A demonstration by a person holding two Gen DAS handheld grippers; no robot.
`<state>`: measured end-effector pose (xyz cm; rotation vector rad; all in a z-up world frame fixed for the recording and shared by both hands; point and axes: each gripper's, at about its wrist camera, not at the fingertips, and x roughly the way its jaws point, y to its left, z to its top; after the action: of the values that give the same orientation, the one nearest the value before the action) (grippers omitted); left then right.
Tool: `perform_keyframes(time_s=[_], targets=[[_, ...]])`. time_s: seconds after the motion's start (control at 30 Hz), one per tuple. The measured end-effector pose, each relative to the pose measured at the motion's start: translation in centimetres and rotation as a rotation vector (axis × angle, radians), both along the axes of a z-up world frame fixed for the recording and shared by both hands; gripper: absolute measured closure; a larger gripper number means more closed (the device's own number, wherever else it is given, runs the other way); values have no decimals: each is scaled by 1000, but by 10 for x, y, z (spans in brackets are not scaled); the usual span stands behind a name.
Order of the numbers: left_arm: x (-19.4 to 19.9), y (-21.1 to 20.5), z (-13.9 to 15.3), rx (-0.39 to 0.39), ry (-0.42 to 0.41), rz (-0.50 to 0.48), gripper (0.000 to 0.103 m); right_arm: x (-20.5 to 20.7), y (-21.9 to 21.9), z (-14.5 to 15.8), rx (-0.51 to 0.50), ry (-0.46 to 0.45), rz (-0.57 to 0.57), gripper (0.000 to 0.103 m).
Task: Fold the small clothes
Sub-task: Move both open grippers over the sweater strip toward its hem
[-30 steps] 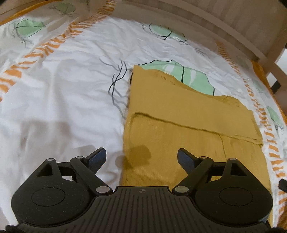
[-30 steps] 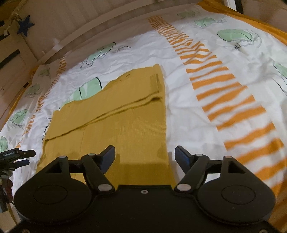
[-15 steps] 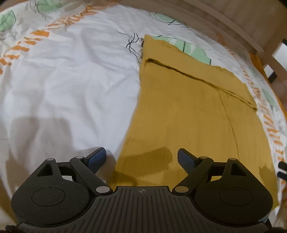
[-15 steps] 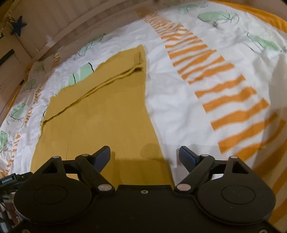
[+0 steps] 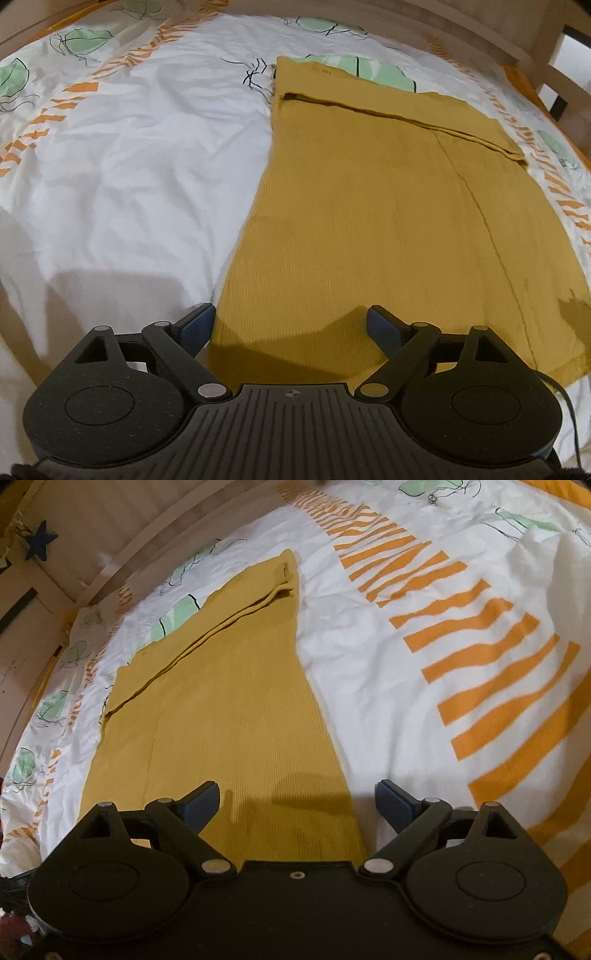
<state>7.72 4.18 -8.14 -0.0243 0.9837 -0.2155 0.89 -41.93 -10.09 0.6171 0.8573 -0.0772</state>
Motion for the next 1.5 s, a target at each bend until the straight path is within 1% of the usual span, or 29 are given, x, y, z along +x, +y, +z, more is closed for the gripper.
perform_keyframes(time_s=[0.07, 0.17, 0.33, 0.43, 0.67, 0.83, 1.1, 1.23, 1.33, 1.5], targets=[[-3, 0, 0, 3, 2, 4, 15, -3, 0, -1, 10, -4, 0, 10], [-7, -1, -1, 5, 0, 6, 14, -6, 1, -2, 14, -10, 11, 7], [-14, 0, -2, 2, -14, 9, 14, -11, 10, -3, -24, -17, 48, 5], [-18, 0, -3, 2, -21, 11, 14, -12, 13, -3, -30, -20, 57, 3], [-23, 2, -4, -4, -16, 0, 14, -18, 10, -5, -6, -43, 68, 3], [-31, 7, -5, -20, -14, -27, 14, -22, 10, -5, 28, -50, 76, 1], [-44, 15, -5, -49, -25, -56, 15, -21, 13, -6, 31, -45, 89, 0], [-43, 20, -5, -83, -25, -49, 15, -21, 12, -7, 39, -46, 86, 0], [-42, 25, -5, -125, -20, -38, 15, -21, 12, -8, 49, -47, 84, 0], [-31, 41, -6, -247, 16, 5, 15, -21, 8, -10, 82, -55, 74, 0]])
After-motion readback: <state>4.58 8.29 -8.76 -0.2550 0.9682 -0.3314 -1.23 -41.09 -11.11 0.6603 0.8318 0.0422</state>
